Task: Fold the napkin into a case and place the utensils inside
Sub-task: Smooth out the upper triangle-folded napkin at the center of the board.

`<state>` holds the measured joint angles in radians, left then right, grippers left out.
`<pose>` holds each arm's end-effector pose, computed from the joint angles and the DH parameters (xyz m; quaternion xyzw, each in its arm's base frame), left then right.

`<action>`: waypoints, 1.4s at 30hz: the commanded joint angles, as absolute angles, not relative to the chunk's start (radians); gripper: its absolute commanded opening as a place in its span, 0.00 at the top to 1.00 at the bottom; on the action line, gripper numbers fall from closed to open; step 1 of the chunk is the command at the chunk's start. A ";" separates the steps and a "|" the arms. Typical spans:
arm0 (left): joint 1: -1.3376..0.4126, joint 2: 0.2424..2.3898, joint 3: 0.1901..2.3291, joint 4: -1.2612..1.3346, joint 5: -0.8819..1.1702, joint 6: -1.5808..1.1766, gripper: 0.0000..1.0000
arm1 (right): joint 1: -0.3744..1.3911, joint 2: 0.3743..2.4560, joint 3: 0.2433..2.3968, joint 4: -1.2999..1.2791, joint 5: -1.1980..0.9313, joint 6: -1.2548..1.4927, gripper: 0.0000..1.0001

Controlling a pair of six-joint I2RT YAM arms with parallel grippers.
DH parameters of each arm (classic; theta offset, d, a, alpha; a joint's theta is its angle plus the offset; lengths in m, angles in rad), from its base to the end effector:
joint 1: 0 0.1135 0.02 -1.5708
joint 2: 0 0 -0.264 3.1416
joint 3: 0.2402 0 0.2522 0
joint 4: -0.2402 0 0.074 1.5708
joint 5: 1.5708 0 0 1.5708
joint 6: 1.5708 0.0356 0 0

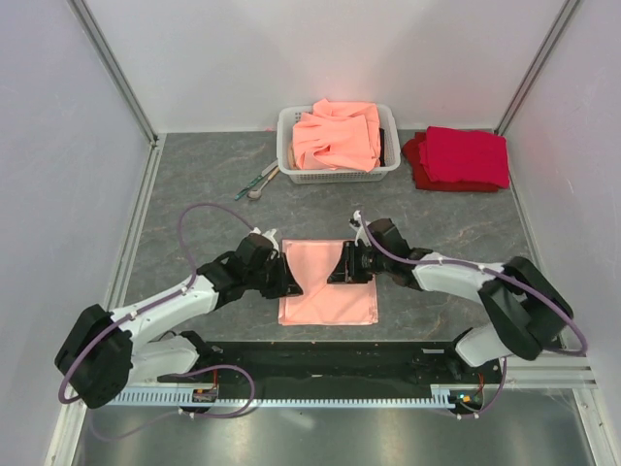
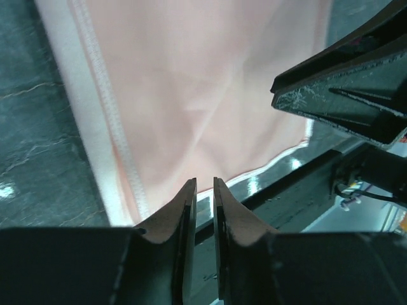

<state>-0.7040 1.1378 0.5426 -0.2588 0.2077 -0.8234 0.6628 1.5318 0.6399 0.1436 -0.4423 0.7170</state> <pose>0.1608 -0.1462 0.1834 -0.0193 0.9319 -0.3114 0.1849 0.2177 0.1892 0.1521 -0.0634 0.8963 0.4033 0.1729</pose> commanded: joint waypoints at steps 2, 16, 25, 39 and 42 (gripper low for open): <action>-0.747 1.183 0.581 -0.181 0.258 -0.836 0.76 | 0.663 1.358 0.570 0.003 -0.377 0.693 0.66; -0.862 1.454 0.581 -0.035 0.250 -0.865 0.78 | 0.591 1.187 0.313 -0.070 -0.158 0.761 0.70; -0.902 1.341 0.710 -0.106 0.330 -0.867 0.66 | 0.502 1.190 0.411 -0.204 -0.052 0.727 0.68; -0.490 1.006 0.724 -0.429 0.222 -0.767 0.57 | 0.846 1.311 0.845 -0.465 0.144 0.454 0.30; -0.424 0.997 0.700 -0.449 0.233 -0.769 0.57 | 0.994 1.362 0.886 -0.482 0.164 0.457 0.30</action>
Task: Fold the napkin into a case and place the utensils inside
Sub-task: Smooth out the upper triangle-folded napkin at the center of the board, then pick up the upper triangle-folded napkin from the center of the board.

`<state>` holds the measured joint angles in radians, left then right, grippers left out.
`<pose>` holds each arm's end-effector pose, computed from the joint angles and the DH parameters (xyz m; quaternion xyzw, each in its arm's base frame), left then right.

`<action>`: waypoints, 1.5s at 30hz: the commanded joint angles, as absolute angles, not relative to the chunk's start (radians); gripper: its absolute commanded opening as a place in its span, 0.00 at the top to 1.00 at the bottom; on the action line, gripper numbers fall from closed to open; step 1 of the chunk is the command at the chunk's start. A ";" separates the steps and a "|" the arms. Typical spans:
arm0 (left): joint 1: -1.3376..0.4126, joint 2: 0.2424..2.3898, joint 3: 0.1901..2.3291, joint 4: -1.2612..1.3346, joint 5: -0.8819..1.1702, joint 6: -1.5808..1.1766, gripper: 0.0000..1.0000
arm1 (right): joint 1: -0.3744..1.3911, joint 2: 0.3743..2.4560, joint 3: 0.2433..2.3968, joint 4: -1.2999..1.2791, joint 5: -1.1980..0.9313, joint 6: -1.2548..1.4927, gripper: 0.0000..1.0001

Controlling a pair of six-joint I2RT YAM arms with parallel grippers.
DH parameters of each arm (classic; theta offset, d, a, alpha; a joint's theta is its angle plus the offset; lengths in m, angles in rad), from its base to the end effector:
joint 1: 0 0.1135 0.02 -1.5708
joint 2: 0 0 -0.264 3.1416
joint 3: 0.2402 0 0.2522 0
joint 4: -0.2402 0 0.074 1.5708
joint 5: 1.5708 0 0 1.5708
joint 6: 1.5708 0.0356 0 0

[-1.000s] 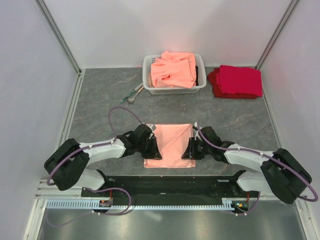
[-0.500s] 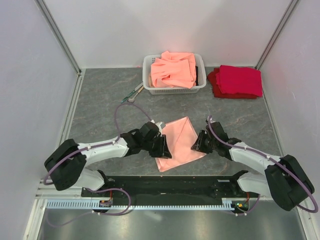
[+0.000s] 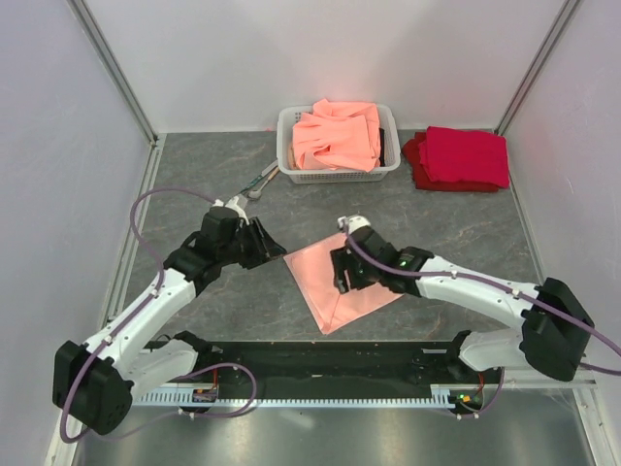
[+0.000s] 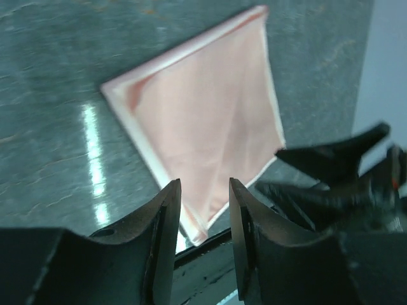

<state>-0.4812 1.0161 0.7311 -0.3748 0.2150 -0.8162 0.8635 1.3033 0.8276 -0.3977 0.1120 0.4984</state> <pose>0.1905 -0.1080 0.2599 -0.1023 0.8882 -0.3410 0.2903 0.1757 0.1994 0.2254 -0.1515 0.9262 0.1739 0.2982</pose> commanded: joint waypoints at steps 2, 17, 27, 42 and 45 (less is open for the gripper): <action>-0.396 1.017 0.690 -0.451 0.259 -0.772 0.58 | 1.100 1.420 0.925 -0.483 0.192 0.459 0.32; -0.374 0.992 0.611 -0.405 0.318 -0.784 0.61 | 1.262 1.657 1.060 -0.500 0.235 0.451 0.50; -0.370 0.994 0.597 -0.397 0.327 -0.773 0.61 | 1.264 1.698 1.037 -0.477 0.222 0.446 0.53; -0.353 0.988 0.580 -0.403 0.327 -0.765 0.61 | 1.295 1.766 0.907 -0.442 0.278 0.457 0.51; -0.348 0.980 0.577 -0.405 0.325 -0.775 0.60 | 1.307 1.782 0.900 -0.457 0.336 0.469 0.62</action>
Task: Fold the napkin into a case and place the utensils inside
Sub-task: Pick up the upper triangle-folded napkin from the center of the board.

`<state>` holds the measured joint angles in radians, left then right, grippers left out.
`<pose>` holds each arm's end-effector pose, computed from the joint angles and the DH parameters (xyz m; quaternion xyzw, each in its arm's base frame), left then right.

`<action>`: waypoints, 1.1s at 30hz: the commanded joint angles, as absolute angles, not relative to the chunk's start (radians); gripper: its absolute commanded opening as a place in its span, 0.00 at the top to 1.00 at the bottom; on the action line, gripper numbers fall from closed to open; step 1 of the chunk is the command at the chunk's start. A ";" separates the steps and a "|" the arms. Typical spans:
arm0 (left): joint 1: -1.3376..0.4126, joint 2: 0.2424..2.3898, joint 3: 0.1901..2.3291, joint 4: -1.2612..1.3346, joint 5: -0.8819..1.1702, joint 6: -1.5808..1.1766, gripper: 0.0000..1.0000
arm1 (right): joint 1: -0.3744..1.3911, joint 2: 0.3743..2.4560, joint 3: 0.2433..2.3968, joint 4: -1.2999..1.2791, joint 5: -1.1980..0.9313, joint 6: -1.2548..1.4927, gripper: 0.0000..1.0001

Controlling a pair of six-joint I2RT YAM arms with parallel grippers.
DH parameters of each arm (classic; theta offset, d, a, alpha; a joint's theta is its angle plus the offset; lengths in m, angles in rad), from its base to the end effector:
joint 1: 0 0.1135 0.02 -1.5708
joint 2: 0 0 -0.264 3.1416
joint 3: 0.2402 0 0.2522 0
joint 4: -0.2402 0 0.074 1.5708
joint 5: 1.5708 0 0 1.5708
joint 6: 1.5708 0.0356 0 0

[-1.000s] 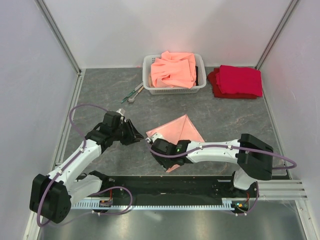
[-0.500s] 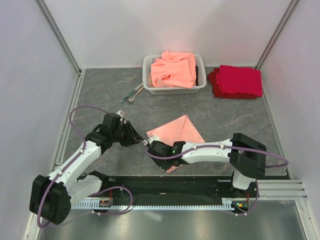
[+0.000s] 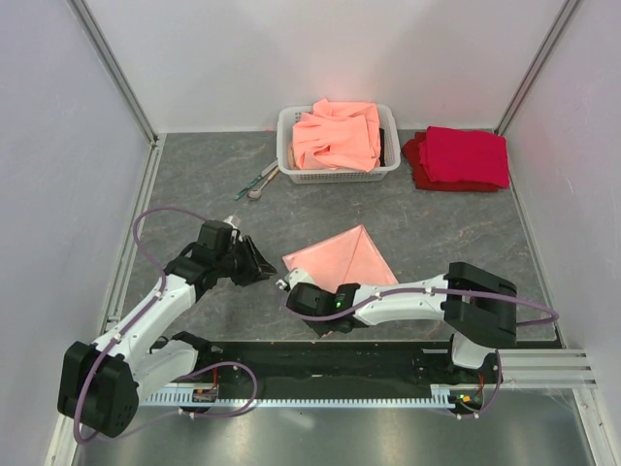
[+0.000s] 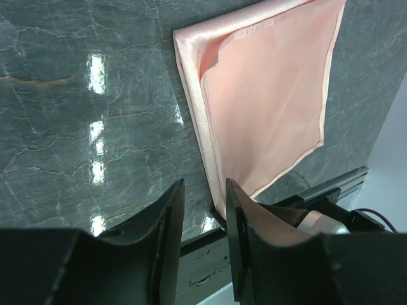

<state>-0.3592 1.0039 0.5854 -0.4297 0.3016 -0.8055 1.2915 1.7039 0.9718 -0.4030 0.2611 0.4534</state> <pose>0.1815 -0.0795 0.2105 -0.1529 0.9136 -0.3096 0.2146 0.0979 0.3080 0.1578 -0.3682 0.8957 0.0824 0.2351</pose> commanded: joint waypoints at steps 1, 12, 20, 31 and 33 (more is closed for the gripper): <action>-0.347 0.979 0.575 -0.405 0.318 -0.779 0.60 | 1.310 1.789 0.902 -0.457 0.360 0.472 0.69; -0.342 1.040 0.578 -0.384 0.324 -0.798 0.45 | 1.315 1.721 1.002 -0.469 0.342 0.518 1.00; -0.344 1.164 0.591 -0.266 0.377 -0.850 0.33 | 1.255 1.594 1.022 -0.405 0.200 0.572 1.00; -0.344 1.305 0.589 -0.157 0.400 -0.928 0.32 | 1.197 1.506 0.965 -0.328 0.072 0.607 1.00; -0.345 1.348 0.592 -0.137 0.411 -0.934 0.32 | 1.189 1.497 0.960 -0.319 0.068 0.609 1.00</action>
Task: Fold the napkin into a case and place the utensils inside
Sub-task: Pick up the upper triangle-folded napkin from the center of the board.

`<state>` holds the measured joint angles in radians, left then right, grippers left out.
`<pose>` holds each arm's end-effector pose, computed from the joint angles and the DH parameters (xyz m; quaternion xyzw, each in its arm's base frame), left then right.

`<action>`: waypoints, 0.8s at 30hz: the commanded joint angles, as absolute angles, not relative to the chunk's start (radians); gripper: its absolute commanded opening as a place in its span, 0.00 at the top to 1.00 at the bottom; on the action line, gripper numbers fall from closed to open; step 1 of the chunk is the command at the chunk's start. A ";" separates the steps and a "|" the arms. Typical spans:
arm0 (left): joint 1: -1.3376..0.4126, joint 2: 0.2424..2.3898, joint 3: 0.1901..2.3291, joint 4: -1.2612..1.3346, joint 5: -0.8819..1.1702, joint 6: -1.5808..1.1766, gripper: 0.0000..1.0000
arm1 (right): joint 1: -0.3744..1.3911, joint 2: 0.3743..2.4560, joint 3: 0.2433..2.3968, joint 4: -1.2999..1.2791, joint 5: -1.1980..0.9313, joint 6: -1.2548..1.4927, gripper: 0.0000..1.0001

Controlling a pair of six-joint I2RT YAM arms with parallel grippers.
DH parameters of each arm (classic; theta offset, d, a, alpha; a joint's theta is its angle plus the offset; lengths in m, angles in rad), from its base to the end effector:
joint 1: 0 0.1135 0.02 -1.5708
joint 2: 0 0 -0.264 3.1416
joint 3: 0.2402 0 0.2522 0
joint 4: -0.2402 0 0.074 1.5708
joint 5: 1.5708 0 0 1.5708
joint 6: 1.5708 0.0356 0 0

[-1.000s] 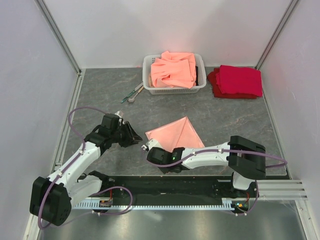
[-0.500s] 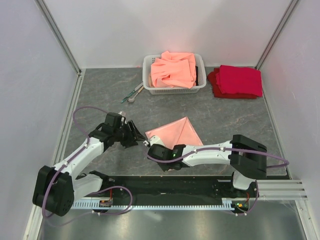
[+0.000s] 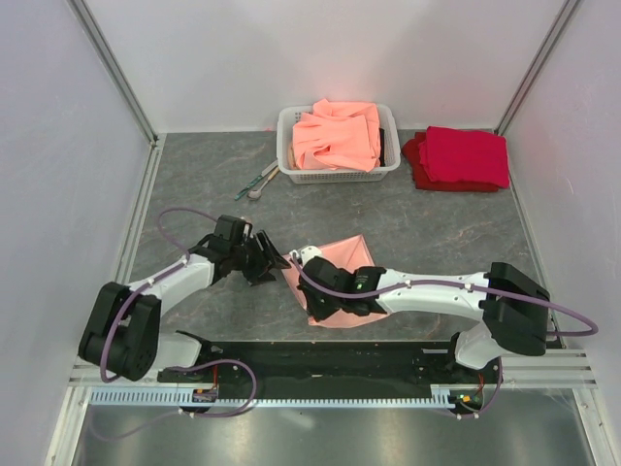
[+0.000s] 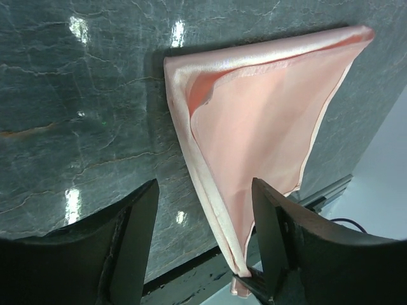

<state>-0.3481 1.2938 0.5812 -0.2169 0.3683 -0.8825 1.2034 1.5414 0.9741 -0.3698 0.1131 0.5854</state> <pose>0.2180 -0.0927 0.1668 -0.1907 0.9151 -0.3208 0.1527 0.1172 0.2933 0.2082 -0.2717 0.9091 0.2090 0.2366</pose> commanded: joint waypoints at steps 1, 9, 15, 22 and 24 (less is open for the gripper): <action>-0.345 1.364 0.594 -0.133 0.413 -0.939 0.32 | 1.186 1.496 0.959 -0.316 0.061 0.611 1.00; -0.345 1.436 0.620 -0.098 0.371 -0.940 0.41 | 1.177 1.486 0.934 -0.270 0.022 0.607 1.00; -0.344 1.512 0.664 -0.074 0.382 -0.931 0.62 | 1.177 1.489 0.919 -0.236 0.002 0.594 1.00; -0.344 1.503 0.669 -0.104 0.341 -0.904 0.79 | 1.177 1.479 0.900 -0.222 0.002 0.589 1.00; -0.344 1.493 0.672 -0.120 0.324 -0.897 0.80 | 1.177 1.470 0.891 -0.219 0.003 0.591 1.00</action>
<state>-0.3481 1.5196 0.6418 -0.1204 0.3679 -0.9188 1.1797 1.5146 0.9123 -0.2569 0.0143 0.5980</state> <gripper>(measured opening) 0.210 0.011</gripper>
